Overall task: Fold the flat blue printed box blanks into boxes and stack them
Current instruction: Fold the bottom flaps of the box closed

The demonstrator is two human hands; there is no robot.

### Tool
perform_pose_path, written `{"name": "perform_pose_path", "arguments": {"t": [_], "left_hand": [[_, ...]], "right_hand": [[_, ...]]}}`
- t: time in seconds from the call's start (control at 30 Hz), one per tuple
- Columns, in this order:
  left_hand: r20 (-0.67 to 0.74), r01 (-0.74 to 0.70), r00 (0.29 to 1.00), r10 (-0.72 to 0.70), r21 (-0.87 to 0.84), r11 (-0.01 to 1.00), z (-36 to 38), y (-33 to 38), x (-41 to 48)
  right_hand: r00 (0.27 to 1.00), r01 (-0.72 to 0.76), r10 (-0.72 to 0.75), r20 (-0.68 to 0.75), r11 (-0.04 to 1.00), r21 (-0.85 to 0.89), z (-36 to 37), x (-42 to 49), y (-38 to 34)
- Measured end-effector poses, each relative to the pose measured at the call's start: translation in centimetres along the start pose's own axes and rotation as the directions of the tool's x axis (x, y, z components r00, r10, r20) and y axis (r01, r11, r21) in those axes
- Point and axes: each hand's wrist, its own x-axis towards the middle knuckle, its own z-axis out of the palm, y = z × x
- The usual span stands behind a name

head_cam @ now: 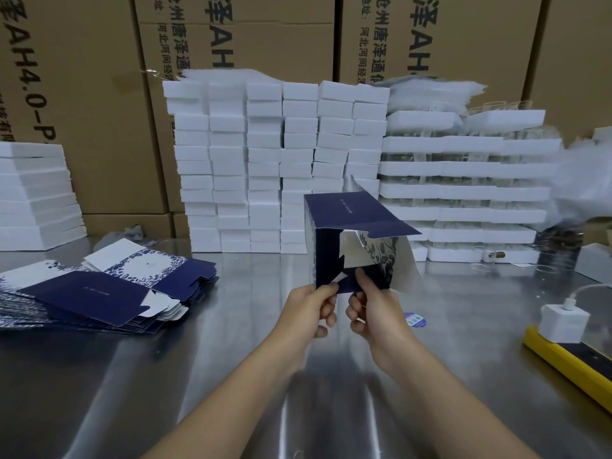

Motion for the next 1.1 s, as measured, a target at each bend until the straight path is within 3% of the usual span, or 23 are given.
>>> {"name": "perform_pose_path", "arguments": {"t": [0.23, 0.57, 0.83, 1.1], "left_hand": [[-0.043, 0.001, 0.999, -0.004, -0.084, 0.996, -0.42, 0.27, 0.2], [-0.034, 0.011, 0.999, -0.013, -0.057, 0.998, -0.29, 0.21, -0.01], [-0.029, 0.064, 0.997, -0.065, -0.044, 0.997, -0.08, -0.05, 0.05], [-0.059, 0.041, 0.997, -0.042, -0.017, 0.999, -0.12, -0.43, 0.28]], "right_hand": [[0.976, -0.067, 0.076, 0.203, 0.996, -0.051, 0.37, -0.57, -0.04], [0.979, -0.008, 0.033, 0.203, 0.992, -0.123, 0.94, -0.83, 0.19], [1.0, -0.002, 0.0, -0.012, 0.99, -0.139, 0.92, -0.74, 0.04], [0.994, -0.019, 0.008, -0.105, 0.994, -0.109, 0.64, -0.47, -0.27]]}}
